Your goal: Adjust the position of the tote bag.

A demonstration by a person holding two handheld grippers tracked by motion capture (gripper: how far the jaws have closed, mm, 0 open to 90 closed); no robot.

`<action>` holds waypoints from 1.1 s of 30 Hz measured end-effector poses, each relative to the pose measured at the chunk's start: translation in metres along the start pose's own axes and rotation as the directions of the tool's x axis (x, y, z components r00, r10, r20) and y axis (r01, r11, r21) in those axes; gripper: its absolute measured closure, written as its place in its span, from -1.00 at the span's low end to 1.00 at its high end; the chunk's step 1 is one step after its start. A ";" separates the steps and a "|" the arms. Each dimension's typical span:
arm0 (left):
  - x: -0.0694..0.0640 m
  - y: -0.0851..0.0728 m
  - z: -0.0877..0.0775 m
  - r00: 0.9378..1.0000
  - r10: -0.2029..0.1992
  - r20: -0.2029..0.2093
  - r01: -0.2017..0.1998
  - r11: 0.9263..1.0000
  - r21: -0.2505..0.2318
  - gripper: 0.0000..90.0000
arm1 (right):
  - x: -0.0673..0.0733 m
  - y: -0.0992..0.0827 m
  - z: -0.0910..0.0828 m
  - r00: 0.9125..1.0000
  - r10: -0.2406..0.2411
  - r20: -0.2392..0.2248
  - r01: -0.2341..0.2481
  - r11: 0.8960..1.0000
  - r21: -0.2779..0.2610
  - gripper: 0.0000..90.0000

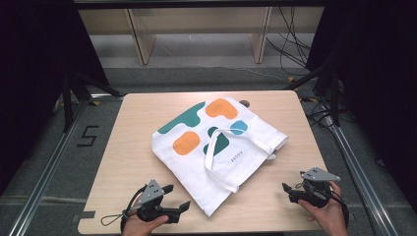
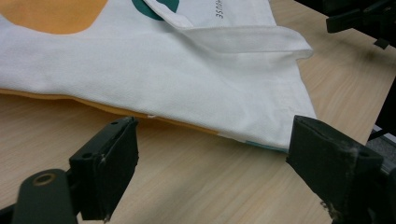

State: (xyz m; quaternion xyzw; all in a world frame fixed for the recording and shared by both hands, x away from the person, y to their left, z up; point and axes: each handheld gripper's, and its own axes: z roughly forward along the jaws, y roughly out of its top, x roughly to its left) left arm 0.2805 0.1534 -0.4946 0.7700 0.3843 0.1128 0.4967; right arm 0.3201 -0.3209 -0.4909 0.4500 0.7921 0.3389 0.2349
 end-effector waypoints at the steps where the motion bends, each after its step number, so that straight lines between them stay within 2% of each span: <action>1: 0.000 0.000 0.000 1.000 0.000 0.000 0.000 1.000 0.000 -0.66 | 0.000 0.000 0.000 1.000 0.000 0.000 0.000 1.000 0.000 -0.52; 3: -0.001 0.000 0.001 1.000 0.006 0.007 -0.006 1.000 0.000 -0.66 | -0.001 -0.001 0.001 1.000 0.000 0.007 0.000 1.000 -0.005 -0.52; 4: -0.002 0.000 0.001 1.000 0.002 0.004 -0.002 1.000 0.001 -0.66 | -0.001 0.000 0.002 1.000 0.011 -0.008 -0.011 1.000 0.007 -0.52; 5: -0.002 0.000 0.002 1.000 -0.001 0.008 0.001 1.000 -0.001 -0.66 | -0.001 0.000 0.002 1.000 0.014 -0.002 -0.014 1.000 0.013 -0.52; 6: -0.003 0.000 0.002 1.000 -0.001 0.007 0.001 1.000 -0.003 -0.65 | -0.002 -0.001 0.001 1.000 0.005 -0.012 -0.005 1.000 0.026 -0.52; 11: -0.006 0.002 0.005 1.000 0.011 0.019 -0.011 1.000 0.002 -0.65 | -0.003 -0.001 0.001 1.000 -0.001 0.022 0.001 1.000 0.009 -0.52; 12: -0.007 0.002 0.006 0.999 0.019 0.027 -0.019 1.000 -0.003 -0.65 | -0.003 -0.001 0.000 1.000 -0.004 0.022 0.004 1.000 0.008 -0.52; 13: -0.007 0.002 0.006 0.999 0.019 0.027 -0.019 1.000 -0.003 -0.65 | -0.002 0.000 0.000 1.000 0.020 0.007 -0.020 1.000 0.008 -0.52; 14: -0.009 0.003 0.007 0.999 0.022 0.023 -0.022 1.000 0.003 -0.65 | -0.001 0.000 0.000 0.999 0.024 0.021 -0.024 1.000 0.010 -0.52; 15: -0.010 0.003 0.009 0.999 0.024 0.036 -0.024 1.000 0.002 -0.65 | -0.003 0.000 0.000 1.000 -0.001 0.024 0.001 1.000 0.013 -0.52; 19: -0.015 0.005 0.011 0.998 0.028 0.049 -0.027 1.000 -0.009 -0.64 | -0.002 0.000 0.002 1.000 0.005 0.008 -0.005 1.000 0.010 -0.52; 22: -0.019 0.006 0.014 0.997 0.044 0.059 -0.044 0.999 0.001 -0.64 | -0.003 0.000 0.003 1.000 -0.005 0.013 0.005 1.000 0.002 -0.52; 23: -0.019 0.006 0.014 0.997 0.044 0.059 -0.044 0.999 0.001 -0.64 | -0.002 0.000 0.003 1.000 0.005 0.004 -0.005 1.000 0.010 -0.52; 24: -0.020 0.007 0.017 0.996 0.065 0.067 -0.066 0.998 0.009 -0.64 | -0.002 0.000 0.002 1.000 0.004 0.003 -0.004 1.000 0.009 -0.52; 25: -0.020 0.007 0.017 0.996 0.065 0.067 -0.066 0.998 0.009 -0.64 | -0.002 0.000 0.002 1.000 0.004 0.003 -0.004 1.000 0.009 -0.52; 27: -0.024 0.008 0.020 0.996 0.050 0.068 -0.050 0.999 0.002 -0.64 | -0.003 0.000 0.003 1.000 -0.009 0.015 0.009 1.000 0.001 -0.52; 29: -0.028 0.010 0.024 0.995 0.064 0.074 -0.064 0.998 0.007 -0.58 | -0.003 0.000 0.003 1.000 -0.009 0.012 0.009 1.000 -0.001 -0.53; 30: -0.032 0.013 0.028 0.991 0.095 0.097 -0.094 0.995 -0.019 -0.48 | -0.003 0.000 0.003 1.000 -0.010 0.010 0.010 1.000 -0.002 -0.53; 31: -0.032 0.013 0.028 0.991 0.095 0.097 -0.094 0.995 -0.019 -0.46 | -0.003 0.000 0.003 1.000 -0.010 0.010 0.010 1.000 -0.002 -0.53; 32: -0.039 0.016 0.034 0.991 0.087 0.102 -0.085 0.996 -0.025 -0.47 | -0.001 0.001 0.003 1.000 0.016 -0.008 -0.016 1.000 0.015 -0.53; 33: -0.042 0.018 0.038 0.990 0.086 0.116 -0.083 0.996 -0.031 -0.45 | -0.001 0.001 0.002 1.000 0.006 -0.008 -0.006 1.000 0.019 -0.53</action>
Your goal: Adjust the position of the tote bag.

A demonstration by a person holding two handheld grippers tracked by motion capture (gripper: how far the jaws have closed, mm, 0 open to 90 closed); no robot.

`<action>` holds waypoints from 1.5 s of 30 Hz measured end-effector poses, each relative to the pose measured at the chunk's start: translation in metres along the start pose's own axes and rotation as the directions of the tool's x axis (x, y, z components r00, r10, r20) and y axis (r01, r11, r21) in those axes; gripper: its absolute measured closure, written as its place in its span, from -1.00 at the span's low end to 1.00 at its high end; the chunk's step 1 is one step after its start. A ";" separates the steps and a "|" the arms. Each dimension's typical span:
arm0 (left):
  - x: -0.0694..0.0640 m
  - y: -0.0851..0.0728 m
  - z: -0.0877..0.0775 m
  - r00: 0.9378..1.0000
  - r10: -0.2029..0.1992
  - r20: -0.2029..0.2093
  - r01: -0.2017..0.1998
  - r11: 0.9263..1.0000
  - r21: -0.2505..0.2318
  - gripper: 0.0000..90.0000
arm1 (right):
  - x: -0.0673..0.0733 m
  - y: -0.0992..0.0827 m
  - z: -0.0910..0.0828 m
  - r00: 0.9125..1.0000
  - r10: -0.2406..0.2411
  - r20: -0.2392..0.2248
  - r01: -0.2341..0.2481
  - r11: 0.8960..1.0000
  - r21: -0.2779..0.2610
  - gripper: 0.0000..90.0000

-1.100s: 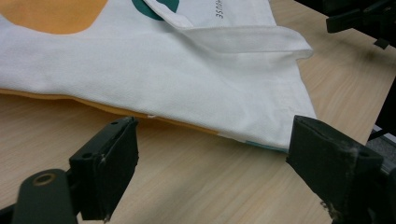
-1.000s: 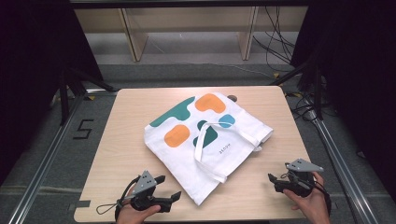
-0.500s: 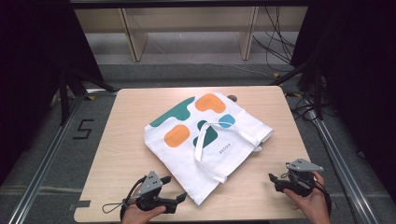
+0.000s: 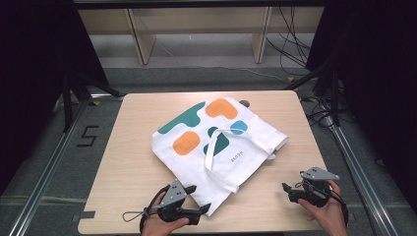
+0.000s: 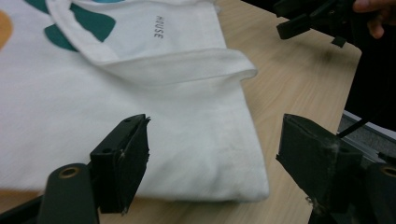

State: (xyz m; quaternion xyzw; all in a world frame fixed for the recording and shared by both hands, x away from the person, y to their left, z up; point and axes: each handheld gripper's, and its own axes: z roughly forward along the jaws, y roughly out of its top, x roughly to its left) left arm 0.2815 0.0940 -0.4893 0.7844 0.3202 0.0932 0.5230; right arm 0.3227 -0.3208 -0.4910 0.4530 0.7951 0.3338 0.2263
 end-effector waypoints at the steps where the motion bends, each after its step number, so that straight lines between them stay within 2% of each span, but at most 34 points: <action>1: -0.002 0.001 0.004 1.000 0.020 0.002 -0.020 1.000 0.018 -0.43 | 0.001 0.000 0.000 1.000 0.011 -0.013 -0.011 1.000 0.004 -0.54; 4: -0.008 0.003 0.013 0.999 0.051 0.009 -0.051 0.998 0.046 -0.43 | 0.001 0.000 0.000 1.000 0.012 -0.012 -0.012 1.000 0.003 -0.54; 5: -0.014 0.004 0.020 0.996 0.085 0.005 -0.086 0.993 0.082 -0.42 | 0.002 0.000 0.000 1.000 0.002 0.014 -0.002 1.000 -0.008 -0.54; 6: -0.014 0.004 0.020 0.996 0.085 0.005 -0.086 0.993 0.082 -0.43 | 0.002 0.000 0.000 1.000 0.004 0.013 -0.003 1.000 -0.006 -0.54; 7: -0.020 0.005 0.027 0.992 0.124 -0.015 -0.122 0.988 0.098 -0.44 | 0.002 -0.001 0.000 1.000 -0.001 0.013 0.001 1.000 -0.007 -0.54; 8: -0.020 0.005 0.027 0.992 0.124 -0.015 -0.122 0.988 0.098 -0.45 | 0.002 -0.001 0.000 1.000 -0.001 0.013 0.001 1.000 -0.007 -0.54; 9: -0.025 0.005 0.032 0.977 0.209 -0.047 -0.203 0.972 0.118 -0.46 | 0.002 0.000 0.000 1.000 0.001 0.010 -0.001 1.000 -0.009 -0.53; 10: -0.025 0.005 0.032 0.977 0.209 -0.047 -0.203 0.972 0.118 -0.47 | 0.001 0.000 0.001 1.000 -0.026 0.001 0.026 1.000 -0.008 -0.53; 11: -0.028 0.006 0.037 0.960 0.272 -0.068 -0.260 0.954 0.148 -0.48 | 0.001 0.000 0.001 1.000 -0.026 0.012 0.026 0.999 -0.023 -0.53; 12: -0.028 0.006 0.037 0.960 0.272 -0.068 -0.260 0.954 0.148 -0.48 | 0.001 0.000 0.001 1.000 -0.026 0.012 0.026 0.999 -0.023 -0.53; 13: -0.030 0.006 0.040 0.949 0.304 -0.087 -0.287 0.943 0.169 -0.49 | 0.002 0.000 0.001 1.000 -0.018 0.003 0.018 1.000 -0.014 -0.53; 14: -0.030 0.006 0.040 0.949 0.304 -0.087 -0.287 0.943 0.169 -0.48 | 0.002 0.000 0.001 1.000 -0.019 0.001 0.019 1.000 -0.007 -0.53; 15: -0.029 0.006 0.042 0.942 0.323 -0.085 -0.304 0.934 0.186 -0.47 | 0.002 0.000 0.002 1.000 -0.024 -0.002 0.024 1.000 -0.016 -0.53; 17: -0.029 0.005 0.044 0.944 0.319 -0.082 -0.299 0.935 0.192 -0.46 | 0.001 0.000 0.000 0.999 -0.042 0.012 0.042 0.999 -0.012 -0.53; 20: -0.029 0.004 0.047 0.941 0.327 -0.093 -0.302 0.930 0.211 -0.43 | 0.002 0.000 0.000 0.999 -0.042 0.011 0.042 0.999 -0.012 -0.53; 22: -0.027 0.002 0.051 0.931 0.353 -0.097 -0.322 0.915 0.245 -0.36 | 0.002 0.000 0.002 0.999 -0.042 0.009 0.042 0.999 -0.008 -0.53; 23: -0.025 0.002 0.051 0.923 0.370 -0.109 -0.332 0.906 0.264 -0.34 | 0.004 0.001 0.001 1.000 -0.007 -0.008 0.008 1.000 0.012 -0.53; 24: -0.025 0.002 0.051 0.923 0.370 -0.109 -0.332 0.906 0.264 -0.29 | 0.003 0.000 0.002 1.000 -0.029 -0.003 0.029 1.000 -0.010 -0.53; 25: -0.025 0.002 0.050 0.924 0.368 -0.107 -0.331 0.907 0.261 -0.21 | 0.004 0.000 0.001 1.000 -0.012 0.005 0.012 1.000 -0.005 -0.53; 26: -0.024 0.002 0.049 0.922 0.375 -0.094 -0.336 0.898 0.284 -0.15 | 0.004 0.000 0.001 1.000 -0.011 -0.004 0.011 1.000 -0.002 -0.53; 27: -0.026 0.000 0.049 0.932 0.351 -0.087 -0.318 0.911 0.263 0.01 | 0.003 0.000 0.002 1.000 -0.030 -0.008 0.030 1.000 -0.007 -0.53; 28: -0.026 0.000 0.049 0.932 0.351 -0.087 -0.318 0.911 0.263 0.12 | 0.003 0.000 0.002 1.000 -0.030 -0.008 0.030 1.000 -0.007 -0.53; 29: -0.027 -0.002 0.051 0.921 0.381 -0.077 -0.350 0.900 0.260 0.24 | 0.002 0.000 0.002 0.998 -0.055 0.000 0.055 0.998 -0.004 -0.52; 32: -0.026 -0.001 0.048 0.919 0.387 -0.075 -0.355 0.896 0.266 0.50 | 0.003 0.000 0.001 0.999 -0.046 0.000 0.046 0.999 -0.011 -0.52; 33: -0.022 0.002 0.042 0.910 0.405 -0.087 -0.368 0.887 0.277 0.61 | 0.003 0.000 0.001 0.999 -0.046 0.001 0.046 0.999 -0.010 -0.52; 34: -0.022 0.002 0.042 0.910 0.405 -0.087 -0.368 0.887 0.277 0.67 | 0.003 0.000 0.001 0.999 -0.046 0.001 0.046 0.999 -0.010 -0.52; 35: -0.021 0.003 0.038 0.892 0.436 -0.121 -0.394 0.879 0.268 0.67 | 0.003 0.000 0.002 0.999 -0.047 -0.004 0.047 0.999 -0.008 -0.52; 36: -0.018 0.004 0.034 0.882 0.454 -0.124 -0.406 0.868 0.284 0.72 | 0.003 -0.001 0.001 0.999 -0.045 0.001 0.045 0.999 -0.015 -0.52; 37: -0.014 0.003 0.029 0.889 0.438 -0.135 -0.390 0.878 0.278 0.80 | 0.002 -0.001 0.001 0.999 -0.046 -0.010 0.046 0.999 -0.007 -0.51; 38: -0.010 0.001 0.024 0.892 0.431 -0.137 -0.379 0.878 0.291 0.84 | 0.001 -0.001 0.001 0.999 -0.052 -0.005 0.052 0.999 -0.010 -0.51; 41: -0.003 -0.001 0.015 0.897 0.412 -0.159 -0.355 0.887 0.295 0.87 | 0.001 -0.001 0.001 0.999 -0.048 -0.016 0.048 0.999 -0.017 -0.50; 42: 0.001 -0.002 0.009 0.895 0.410 -0.173 -0.348 0.887 0.302 0.87 | 0.000 -0.002 0.000 0.999 -0.051 0.001 0.051 0.999 -0.016 -0.50; 43: 0.006 -0.003 0.003 0.900 0.390 -0.196 -0.327 0.900 0.288 0.88 | 0.000 -0.002 -0.001 0.999 -0.045 0.006 0.045 0.999 -0.020 -0.50; 45: 0.012 -0.003 -0.005 0.899 0.384 -0.209 -0.316 0.901 0.296 0.88 | 0.000 -0.002 -0.001 1.000 -0.021 -0.007 0.021 1.000 -0.007 -0.50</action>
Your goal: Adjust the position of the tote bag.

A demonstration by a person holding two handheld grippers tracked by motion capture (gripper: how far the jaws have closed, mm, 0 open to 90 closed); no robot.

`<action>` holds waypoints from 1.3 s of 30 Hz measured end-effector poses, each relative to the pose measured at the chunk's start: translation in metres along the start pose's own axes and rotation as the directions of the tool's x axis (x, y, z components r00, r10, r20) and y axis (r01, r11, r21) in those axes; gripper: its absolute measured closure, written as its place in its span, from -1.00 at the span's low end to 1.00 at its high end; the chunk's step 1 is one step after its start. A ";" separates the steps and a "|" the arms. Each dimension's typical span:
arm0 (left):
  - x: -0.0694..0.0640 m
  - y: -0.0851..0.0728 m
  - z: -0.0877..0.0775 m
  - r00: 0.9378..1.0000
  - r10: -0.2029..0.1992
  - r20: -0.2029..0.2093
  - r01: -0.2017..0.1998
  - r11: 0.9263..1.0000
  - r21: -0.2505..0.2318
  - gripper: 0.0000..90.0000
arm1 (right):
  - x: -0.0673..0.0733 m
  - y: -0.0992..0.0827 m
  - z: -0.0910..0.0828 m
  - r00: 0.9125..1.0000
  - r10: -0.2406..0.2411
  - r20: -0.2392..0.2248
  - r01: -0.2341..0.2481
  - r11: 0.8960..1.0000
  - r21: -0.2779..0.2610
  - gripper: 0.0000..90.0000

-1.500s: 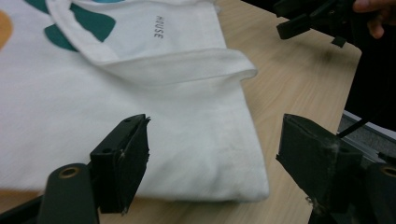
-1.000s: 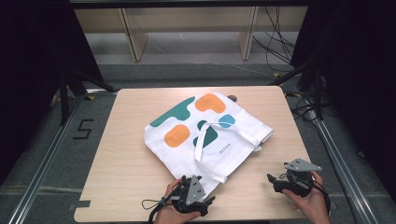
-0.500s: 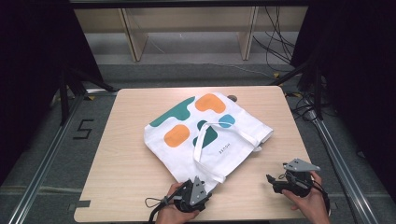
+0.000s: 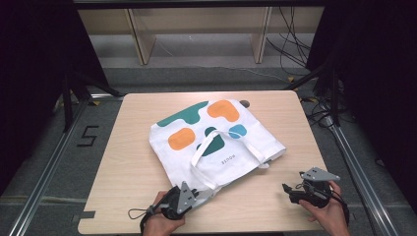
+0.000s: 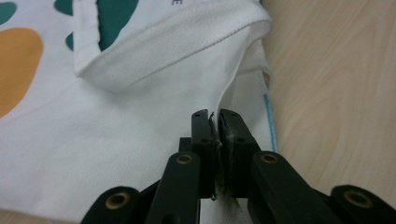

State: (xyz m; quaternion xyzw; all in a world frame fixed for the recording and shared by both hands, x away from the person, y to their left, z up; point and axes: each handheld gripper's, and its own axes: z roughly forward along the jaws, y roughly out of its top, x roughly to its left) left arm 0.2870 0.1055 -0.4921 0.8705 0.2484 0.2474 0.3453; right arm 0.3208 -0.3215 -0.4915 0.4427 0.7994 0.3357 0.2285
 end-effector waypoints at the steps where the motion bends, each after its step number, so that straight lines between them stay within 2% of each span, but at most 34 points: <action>1: 0.003 -0.004 -0.001 1.000 -0.027 -0.011 0.027 0.999 -0.025 0.88 | -0.001 0.000 0.000 1.000 -0.003 0.014 0.003 1.000 -0.001 -0.49; 2: 0.013 -0.009 -0.008 1.000 -0.003 -0.019 0.003 1.000 -0.009 0.88 | -0.003 -0.002 0.000 1.000 -0.019 0.019 0.019 1.000 -0.009 -0.49; 3: 0.016 -0.013 -0.011 0.999 -0.032 -0.019 0.032 0.999 -0.006 0.87 | -0.003 -0.001 0.000 1.000 -0.007 0.001 0.007 1.000 0.007 -0.49; 4: 0.018 -0.017 -0.013 0.996 -0.078 -0.047 0.077 0.997 -0.018 0.87 | -0.004 -0.001 0.000 1.000 -0.014 0.014 0.014 1.000 -0.004 -0.47; 5: 0.018 -0.017 -0.013 0.996 -0.078 -0.047 0.077 0.997 -0.018 0.87 | -0.004 -0.001 0.000 1.000 -0.014 0.014 0.014 1.000 -0.004 -0.47; 6: 0.026 -0.022 -0.019 0.995 -0.071 -0.065 0.071 0.997 0.001 0.87 | -0.004 -0.001 0.001 0.999 -0.027 0.019 0.027 1.000 0.001 -0.45; 7: 0.030 -0.026 -0.021 0.993 -0.091 -0.075 0.091 0.996 -0.010 0.86 | -0.003 -0.002 0.001 1.000 -0.020 0.021 0.020 1.000 -0.007 -0.45; 8: 0.033 -0.029 -0.024 0.992 -0.095 -0.083 0.096 0.995 -0.002 0.86 | -0.004 -0.002 0.001 1.000 -0.030 0.008 0.030 1.000 -0.008 -0.44; 9: 0.036 -0.031 -0.026 0.991 -0.099 -0.092 0.099 0.995 0.000 0.85 | -0.003 -0.001 0.000 0.999 -0.035 0.019 0.035 0.999 -0.009 -0.44; 11: 0.038 -0.032 -0.027 0.989 -0.111 -0.101 0.112 0.994 0.003 0.83 | -0.002 -0.001 0.001 1.000 -0.027 0.008 0.027 1.000 -0.009 -0.44; 12: 0.042 -0.038 -0.030 0.985 -0.131 -0.111 0.133 0.991 0.008 0.82 | 0.001 0.002 0.003 0.999 -0.021 0.026 0.021 1.000 -0.011 -0.44; 13: 0.042 -0.038 -0.030 0.985 -0.131 -0.111 0.133 0.991 0.008 0.82 | 0.001 0.002 0.003 0.999 -0.021 0.026 0.021 1.000 -0.011 -0.44; 14: 0.045 -0.043 -0.031 0.981 -0.145 -0.126 0.148 0.989 0.012 0.81 | 0.008 0.006 0.004 1.000 0.008 0.017 -0.008 1.000 -0.017 -0.44; 15: 0.045 -0.043 -0.031 0.981 -0.145 -0.126 0.148 0.989 0.012 0.80 | 0.008 0.006 0.004 1.000 0.008 0.017 -0.008 1.000 -0.017 -0.44; 16: 0.047 -0.046 -0.032 0.978 -0.150 -0.144 0.155 0.988 0.023 0.78 | 0.015 0.009 0.008 0.999 -0.037 -0.011 0.037 0.999 -0.029 -0.44; 17: 0.049 -0.047 -0.033 0.976 -0.158 -0.151 0.164 0.986 0.030 0.76 | 0.020 0.011 0.010 0.999 -0.032 -0.016 0.032 0.999 -0.026 -0.44; 18: 0.050 -0.048 -0.032 0.975 -0.168 -0.149 0.174 0.984 0.030 0.72 | 0.022 0.014 0.014 0.996 -0.083 -0.016 0.083 0.996 -0.020 -0.44; 19: 0.050 -0.048 -0.032 0.975 -0.168 -0.149 0.174 0.984 0.030 0.65 | 0.022 0.014 0.014 0.996 -0.083 -0.016 0.083 0.996 -0.020 -0.44; 20: 0.050 -0.051 -0.032 0.973 -0.185 -0.141 0.192 0.981 0.037 0.58 | 0.026 0.019 0.022 0.994 -0.105 -0.026 0.105 0.994 -0.010 -0.44; 21: 0.050 -0.051 -0.032 0.973 -0.185 -0.141 0.192 0.981 0.037 0.55 | 0.030 0.021 0.024 0.995 -0.099 -0.025 0.099 0.995 0.006 -0.44; 23: 0.052 -0.051 -0.031 0.977 -0.168 -0.134 0.175 0.983 0.049 0.45 | 0.032 0.027 0.029 0.987 -0.159 -0.017 0.159 0.987 -0.013 -0.42; 24: 0.051 -0.051 -0.030 0.971 -0.205 -0.125 0.211 0.977 0.041 0.41 | 0.035 0.031 0.031 0.990 -0.143 -0.014 0.142 0.990 -0.025 -0.41; 25: 0.052 -0.051 -0.031 0.971 -0.204 -0.127 0.213 0.975 0.059 0.38 | 0.037 0.034 0.034 0.990 -0.140 -0.016 0.140 0.990 -0.031 -0.39; 26: 0.053 -0.052 -0.032 0.973 -0.190 -0.134 0.200 0.978 0.065 0.34 | 0.038 0.037 0.037 0.989 -0.147 -0.013 0.147 0.988 -0.041 -0.36; 27: 0.053 -0.053 -0.031 0.969 -0.210 -0.134 0.220 0.973 0.067 0.32 | 0.039 0.040 0.041 0.987 -0.159 -0.010 0.159 0.986 -0.044 -0.35; 29: 0.054 -0.054 -0.031 0.967 -0.215 -0.135 0.226 0.972 0.069 0.26 | 0.040 0.043 0.045 0.986 -0.167 -0.007 0.167 0.985 -0.040 -0.33; 30: 0.055 -0.055 -0.031 0.963 -0.228 -0.145 0.239 0.968 0.070 0.22 | 0.043 0.049 0.052 0.984 -0.177 -0.003 0.177 0.984 -0.025 -0.29; 31: 0.056 -0.056 -0.032 0.965 -0.213 -0.152 0.227 0.970 0.081 0.19 | 0.043 0.052 0.056 0.979 -0.204 0.009 0.204 0.978 -0.029 -0.28; 32: 0.055 -0.057 -0.030 0.962 -0.231 -0.149 0.243 0.967 0.071 0.15 | 0.044 0.055 0.059 0.972 -0.233 0.025 0.234 0.972 -0.029 -0.28; 33: 0.055 -0.057 -0.030 0.962 -0.231 -0.149 0.243 0.967 0.071 0.11 | 0.044 0.055 0.059 0.972 -0.233 0.025 0.234 0.972 -0.029 -0.28; 34: 0.054 -0.060 -0.029 0.961 -0.236 -0.146 0.251 0.963 0.094 0.07 | 0.046 0.059 0.064 0.965 -0.257 0.053 0.258 0.965 -0.034 -0.27; 37: 0.055 -0.060 -0.028 0.961 -0.237 -0.146 0.252 0.963 0.098 0.02 | 0.046 0.062 0.069 0.962 -0.266 0.067 0.269 0.962 -0.036 -0.13; 38: 0.056 -0.061 -0.026 0.954 -0.248 -0.167 0.264 0.960 0.087 0.02 | 0.046 0.063 0.071 0.956 -0.285 0.064 0.287 0.957 -0.034 -0.05; 39: 0.056 -0.061 -0.026 0.954 -0.248 -0.167 0.264 0.960 0.087 0.02 | 0.046 0.063 0.071 0.956 -0.285 0.064 0.287 0.957 -0.034 -0.05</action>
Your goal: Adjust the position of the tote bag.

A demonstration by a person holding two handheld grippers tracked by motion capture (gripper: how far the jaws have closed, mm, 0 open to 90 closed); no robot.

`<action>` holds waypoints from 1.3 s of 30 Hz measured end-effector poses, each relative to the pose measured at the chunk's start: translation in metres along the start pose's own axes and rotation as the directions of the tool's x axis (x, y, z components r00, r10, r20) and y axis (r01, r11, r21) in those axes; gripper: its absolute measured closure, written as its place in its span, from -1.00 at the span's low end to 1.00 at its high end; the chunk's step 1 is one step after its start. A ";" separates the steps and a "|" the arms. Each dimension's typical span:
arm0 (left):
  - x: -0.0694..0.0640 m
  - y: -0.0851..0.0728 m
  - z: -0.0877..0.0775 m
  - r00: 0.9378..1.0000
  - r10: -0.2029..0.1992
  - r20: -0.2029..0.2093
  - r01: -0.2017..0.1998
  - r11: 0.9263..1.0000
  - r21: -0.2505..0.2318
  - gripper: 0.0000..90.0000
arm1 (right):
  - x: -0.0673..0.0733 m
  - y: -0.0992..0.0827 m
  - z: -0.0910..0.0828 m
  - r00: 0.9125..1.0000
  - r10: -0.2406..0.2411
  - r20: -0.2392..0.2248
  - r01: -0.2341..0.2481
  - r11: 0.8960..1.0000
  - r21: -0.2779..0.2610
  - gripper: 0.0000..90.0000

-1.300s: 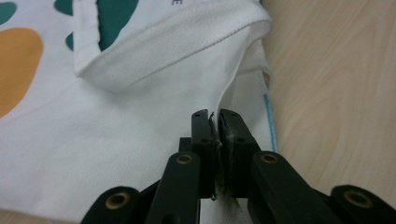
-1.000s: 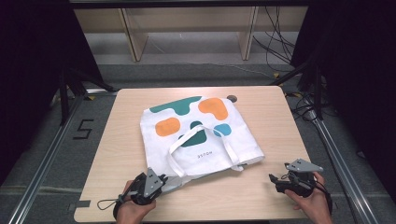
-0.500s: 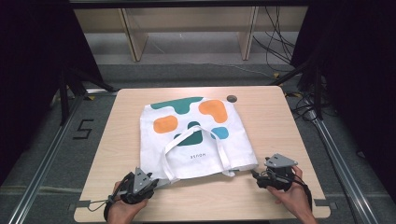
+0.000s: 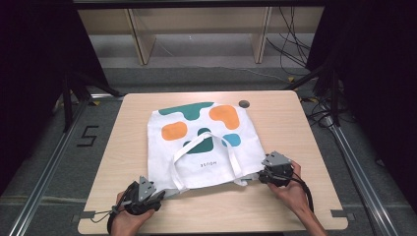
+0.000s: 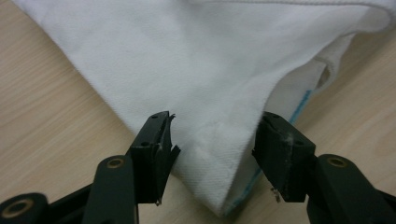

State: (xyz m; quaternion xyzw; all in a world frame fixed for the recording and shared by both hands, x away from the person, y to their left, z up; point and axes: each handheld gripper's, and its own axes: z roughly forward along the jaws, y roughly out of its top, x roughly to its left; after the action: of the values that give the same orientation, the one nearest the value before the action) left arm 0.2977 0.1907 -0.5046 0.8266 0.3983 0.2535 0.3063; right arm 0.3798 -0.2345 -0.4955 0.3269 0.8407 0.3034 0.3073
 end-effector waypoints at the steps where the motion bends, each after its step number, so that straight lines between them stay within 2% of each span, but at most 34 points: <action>1: 0.002 0.001 0.001 1.000 0.005 -0.002 -0.005 1.000 0.010 0.02 | 0.000 0.000 0.002 1.000 0.003 -0.001 -0.003 1.000 0.009 0.03; 2: 0.003 0.002 0.001 1.000 0.000 0.000 0.000 1.000 0.006 0.04 | 0.000 0.000 0.004 1.000 -0.003 0.001 0.002 1.000 0.017 0.14; 4: 0.005 0.005 0.004 1.000 -0.001 -0.009 0.001 1.000 -0.004 0.10 | -0.002 -0.001 0.008 0.999 -0.050 0.013 0.049 0.998 0.040 0.38; 5: 0.009 0.007 0.004 0.999 0.035 0.017 -0.035 0.999 -0.005 0.26 | -0.004 -0.002 0.008 0.999 -0.048 0.005 0.048 0.997 0.057 0.55; 6: 0.009 0.007 0.004 0.999 0.035 0.017 -0.035 0.999 -0.005 0.38 | -0.004 -0.002 0.008 0.999 -0.048 0.005 0.048 0.997 0.057 0.55; 7: 0.010 0.008 0.006 0.998 0.049 0.039 -0.049 0.999 -0.006 0.54 | -0.006 -0.004 0.005 0.999 -0.030 -0.019 0.031 0.998 0.051 0.63; 8: 0.010 0.008 0.006 0.998 0.049 0.039 -0.049 0.999 -0.006 0.60 | -0.006 -0.004 0.005 0.999 -0.030 -0.019 0.031 0.998 0.051 0.63; 9: 0.010 0.009 0.010 0.996 0.080 0.038 -0.080 0.997 -0.006 0.67 | -0.006 -0.006 0.002 0.999 -0.010 -0.054 0.012 0.999 0.048 0.69; 10: 0.010 0.009 0.010 0.996 0.080 0.038 -0.080 0.997 -0.006 0.71 | -0.006 -0.006 0.002 0.999 -0.010 -0.054 0.012 0.999 0.048 0.69; 12: 0.010 0.012 0.007 0.993 0.117 0.017 -0.116 0.993 -0.008 0.76 | 0.001 -0.010 -0.005 0.997 -0.014 -0.071 0.019 0.998 0.067 0.73; 13: 0.011 0.013 0.006 0.991 0.128 0.025 -0.128 0.992 -0.015 0.77 | 0.004 -0.012 -0.011 0.996 -0.001 -0.084 0.007 0.998 0.066 0.73; 14: 0.010 0.012 0.006 0.993 0.114 0.038 -0.112 0.992 -0.049 0.77 | 0.006 -0.014 -0.019 0.996 -0.006 -0.088 0.012 0.998 0.065 0.73; 15: 0.011 0.014 0.006 0.986 0.158 0.053 -0.154 0.986 -0.069 0.77 | 0.008 -0.017 -0.029 0.996 -0.007 -0.092 0.012 0.998 0.058 0.74; 16: 0.006 0.013 0.005 0.991 0.117 0.068 -0.113 0.992 -0.057 0.77 | 0.011 -0.021 -0.039 0.996 0.005 -0.091 0.000 0.999 0.052 0.74; 17: 0.006 0.016 0.007 0.983 0.170 0.071 -0.164 0.984 -0.075 0.77 | 0.014 -0.026 -0.049 0.996 0.007 -0.092 -0.002 0.999 0.046 0.74; 18: 0.006 0.016 0.007 0.983 0.170 0.071 -0.164 0.984 -0.075 0.77 | 0.014 -0.026 -0.049 0.996 0.007 -0.092 -0.002 0.999 0.046 0.74; 19: -0.002 0.017 0.007 0.986 0.148 0.082 -0.142 0.988 -0.066 0.77 | 0.021 -0.037 -0.065 0.997 0.036 -0.068 -0.033 0.999 0.043 0.73; 20: -0.002 0.017 0.007 0.986 0.148 0.082 -0.142 0.988 -0.066 0.76 | 0.022 -0.041 -0.070 0.997 0.027 -0.067 -0.024 0.999 0.046 0.73; 21: -0.007 0.019 0.007 0.982 0.165 0.089 -0.159 0.985 -0.070 0.75 | 0.023 -0.046 -0.076 0.997 0.026 -0.076 -0.023 0.999 0.050 0.72; 22: -0.008 0.020 0.007 0.982 0.167 0.093 -0.161 0.984 -0.070 0.73 | 0.024 -0.049 -0.079 0.997 0.037 -0.073 -0.034 0.998 0.048 0.72; 25: -0.008 0.019 0.008 0.984 0.152 0.089 -0.146 0.987 -0.072 0.66 | 0.022 -0.051 -0.082 0.997 0.047 -0.068 -0.045 0.999 0.031 0.67; 26: -0.007 0.018 0.009 0.986 0.142 0.091 -0.136 0.988 -0.067 0.60 | 0.022 -0.051 -0.081 0.995 0.072 -0.070 -0.071 0.997 0.014 0.63; 27: -0.004 0.018 0.011 0.981 0.170 0.088 -0.163 0.983 -0.084 0.51 | 0.021 -0.050 -0.079 0.995 0.067 -0.070 -0.067 0.998 -0.003 0.51; 28: -0.004 0.018 0.011 0.984 0.158 0.079 -0.151 0.985 -0.087 0.48 | 0.021 -0.050 -0.078 0.996 0.066 -0.066 -0.067 0.998 -0.008 0.48; 29: -0.005 0.017 0.011 0.988 0.130 0.088 -0.125 0.990 -0.060 0.45 | 0.021 -0.049 -0.077 0.995 0.069 -0.072 -0.070 0.997 -0.010 0.45; 32: -0.005 0.018 0.012 0.987 0.140 0.081 -0.135 0.989 -0.060 0.35 | 0.022 -0.048 -0.075 0.996 0.054 -0.073 -0.055 0.998 -0.019 0.36; 34: -0.004 0.018 0.012 0.989 0.128 0.071 -0.124 0.990 -0.063 0.29 | 0.022 -0.046 -0.075 0.995 0.072 -0.074 -0.074 0.997 -0.020 0.32; 35: -0.004 0.019 0.012 0.989 0.130 0.068 -0.126 0.990 -0.062 0.26 | 0.022 -0.046 -0.074 0.995 0.063 -0.076 -0.065 0.998 -0.024 0.30; 36: -0.003 0.019 0.013 0.988 0.129 0.079 -0.125 0.990 -0.061 0.25 | 0.021 -0.046 -0.074 0.996 0.054 -0.077 -0.056 0.998 -0.023 0.28; 39: -0.003 0.019 0.014 0.989 0.126 0.077 -0.121 0.990 -0.067 0.24 | 0.022 -0.044 -0.073 0.995 0.066 -0.074 -0.068 0.997 -0.026 0.23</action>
State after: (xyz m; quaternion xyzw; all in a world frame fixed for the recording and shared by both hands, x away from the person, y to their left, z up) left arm 0.3154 0.1743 -0.5013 0.8494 0.3254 0.2507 0.3315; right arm 0.2983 -0.2677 -0.4881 0.3392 0.8356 0.3369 0.2706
